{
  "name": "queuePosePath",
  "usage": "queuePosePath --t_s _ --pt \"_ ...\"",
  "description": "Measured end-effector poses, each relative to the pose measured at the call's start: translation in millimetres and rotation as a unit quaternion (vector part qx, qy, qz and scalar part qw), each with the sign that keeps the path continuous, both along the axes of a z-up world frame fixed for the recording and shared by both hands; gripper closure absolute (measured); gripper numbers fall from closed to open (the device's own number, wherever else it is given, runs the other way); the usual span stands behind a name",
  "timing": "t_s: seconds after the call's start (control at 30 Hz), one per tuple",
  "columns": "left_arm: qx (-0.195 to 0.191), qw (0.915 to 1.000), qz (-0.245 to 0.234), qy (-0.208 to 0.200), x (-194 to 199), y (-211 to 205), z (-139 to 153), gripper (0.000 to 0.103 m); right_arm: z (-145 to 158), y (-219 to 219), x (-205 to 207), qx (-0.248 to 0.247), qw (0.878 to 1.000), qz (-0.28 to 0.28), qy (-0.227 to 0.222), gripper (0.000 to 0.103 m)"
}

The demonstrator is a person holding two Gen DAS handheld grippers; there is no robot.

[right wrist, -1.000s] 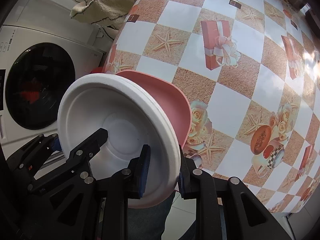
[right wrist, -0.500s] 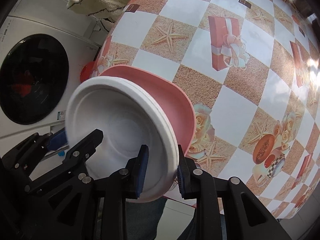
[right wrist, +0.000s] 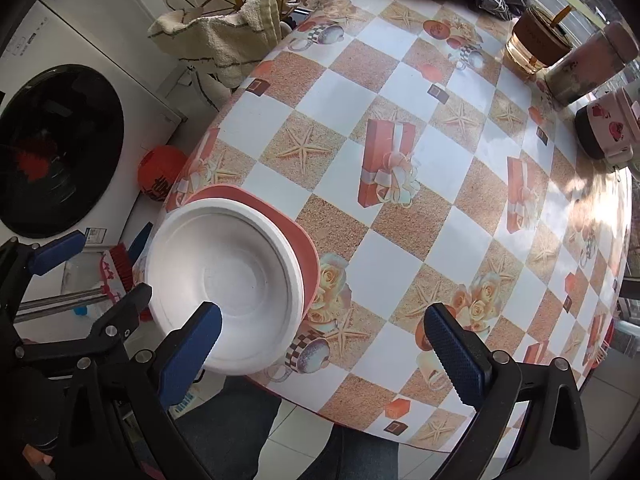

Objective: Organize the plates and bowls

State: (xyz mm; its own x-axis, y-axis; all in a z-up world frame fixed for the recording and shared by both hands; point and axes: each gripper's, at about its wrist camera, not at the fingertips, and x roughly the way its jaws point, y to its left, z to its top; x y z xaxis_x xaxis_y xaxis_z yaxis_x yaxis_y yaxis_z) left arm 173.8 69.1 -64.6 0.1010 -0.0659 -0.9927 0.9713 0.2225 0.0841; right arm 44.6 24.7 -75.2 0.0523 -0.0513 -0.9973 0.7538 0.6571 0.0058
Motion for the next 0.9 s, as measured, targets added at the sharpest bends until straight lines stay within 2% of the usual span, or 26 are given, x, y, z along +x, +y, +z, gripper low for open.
queuePosePath --t_s 0.1,0.27,0.47,0.9 --pt "-0.001 0.9999 -0.013 0.007 -8 5 14 0.021 17 8 -1 -0.034 0.999 0.015 0.003 0.001" --pt "-0.012 0.9998 -0.012 0.01 -14 0 25 0.02 31 13 1 -0.058 0.998 0.028 -0.004 0.001" --pt "-0.009 0.9995 -0.032 -0.002 -24 -4 25 0.02 30 12 0 -0.054 0.998 0.025 -0.005 0.001" --pt "-0.01 0.9995 -0.029 0.001 -27 -4 25 0.02 30 12 -3 -0.052 0.998 0.017 -0.003 0.001"
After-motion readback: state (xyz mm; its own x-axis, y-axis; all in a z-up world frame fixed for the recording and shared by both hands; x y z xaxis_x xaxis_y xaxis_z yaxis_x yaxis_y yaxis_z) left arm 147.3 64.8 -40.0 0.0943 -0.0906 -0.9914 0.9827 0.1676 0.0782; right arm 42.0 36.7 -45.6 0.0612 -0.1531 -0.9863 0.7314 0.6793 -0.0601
